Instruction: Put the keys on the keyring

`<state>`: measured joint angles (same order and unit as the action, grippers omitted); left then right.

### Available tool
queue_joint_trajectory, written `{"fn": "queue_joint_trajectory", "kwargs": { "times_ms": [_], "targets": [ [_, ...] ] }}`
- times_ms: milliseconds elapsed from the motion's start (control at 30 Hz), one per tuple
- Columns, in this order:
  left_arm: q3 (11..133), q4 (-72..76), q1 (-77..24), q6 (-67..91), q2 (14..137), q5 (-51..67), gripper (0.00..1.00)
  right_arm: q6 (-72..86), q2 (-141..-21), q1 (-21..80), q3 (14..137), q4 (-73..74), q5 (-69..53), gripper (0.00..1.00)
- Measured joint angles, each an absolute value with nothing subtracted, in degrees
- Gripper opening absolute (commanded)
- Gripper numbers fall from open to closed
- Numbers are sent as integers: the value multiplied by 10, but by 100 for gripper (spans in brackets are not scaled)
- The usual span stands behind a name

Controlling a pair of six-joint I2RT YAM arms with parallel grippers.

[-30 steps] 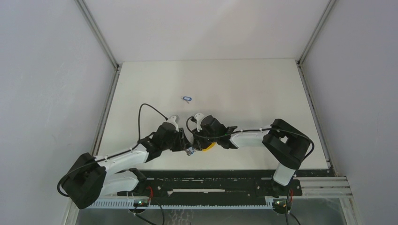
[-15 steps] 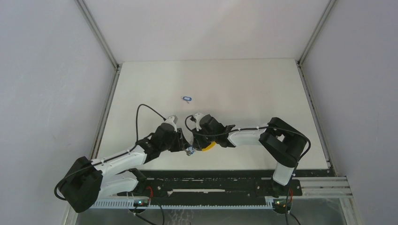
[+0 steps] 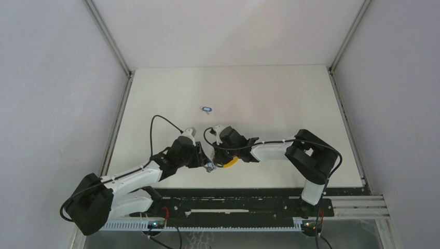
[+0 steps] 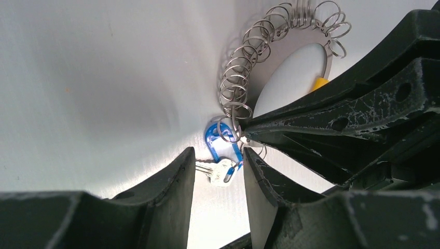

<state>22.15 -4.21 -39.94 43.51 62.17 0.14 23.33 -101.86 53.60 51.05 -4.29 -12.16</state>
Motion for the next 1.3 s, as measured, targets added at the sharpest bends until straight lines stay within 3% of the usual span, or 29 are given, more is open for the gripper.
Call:
{"fn": "queue_joint_trajectory", "kwargs": {
  "times_ms": [600,967,1300],
  "targets": [
    [222,-39,-399,427,610,4,44,161,-972,513,508,12,-103,0],
    [196,-10,-367,425,608,28,44,87,-972,521,504,53,-98,29],
    [188,-12,-339,424,560,32,45,-34,-951,551,531,117,-73,32]
  ]
}}
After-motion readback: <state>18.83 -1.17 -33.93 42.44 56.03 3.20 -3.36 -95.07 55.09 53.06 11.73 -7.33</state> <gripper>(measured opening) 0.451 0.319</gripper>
